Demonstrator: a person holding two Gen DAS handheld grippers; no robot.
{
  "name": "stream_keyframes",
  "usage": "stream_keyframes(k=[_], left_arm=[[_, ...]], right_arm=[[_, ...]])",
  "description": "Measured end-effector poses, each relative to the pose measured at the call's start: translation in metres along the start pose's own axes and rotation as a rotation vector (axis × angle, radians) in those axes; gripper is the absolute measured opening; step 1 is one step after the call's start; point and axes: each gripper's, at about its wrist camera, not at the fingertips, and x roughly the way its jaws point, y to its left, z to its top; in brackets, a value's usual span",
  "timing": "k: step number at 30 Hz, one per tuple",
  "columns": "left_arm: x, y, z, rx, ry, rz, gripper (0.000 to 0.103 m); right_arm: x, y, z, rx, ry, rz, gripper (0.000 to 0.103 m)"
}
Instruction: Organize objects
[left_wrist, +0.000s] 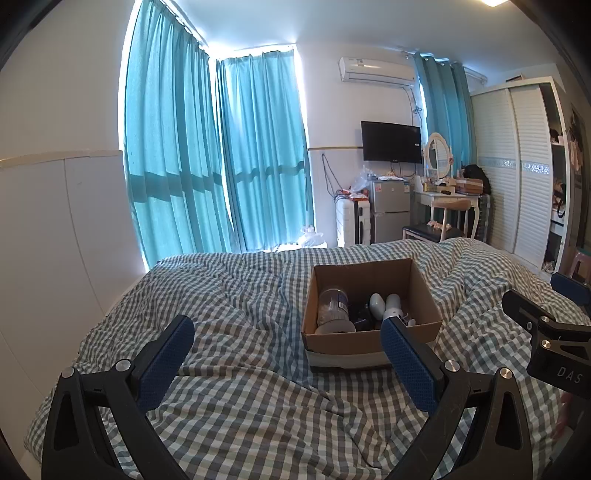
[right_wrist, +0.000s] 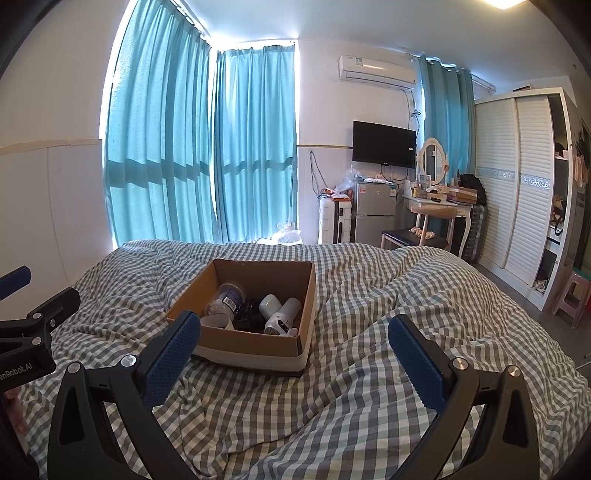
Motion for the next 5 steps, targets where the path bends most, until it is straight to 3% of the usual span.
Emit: stream_keyframes(k=[5], left_arm=[[-0.001, 0.0006, -0.0013, -0.004, -0.011, 0.015, 0.103]], right_arm=[[-0.0004, 0.0, -0.0015, 0.0, 0.003, 0.0, 0.102]])
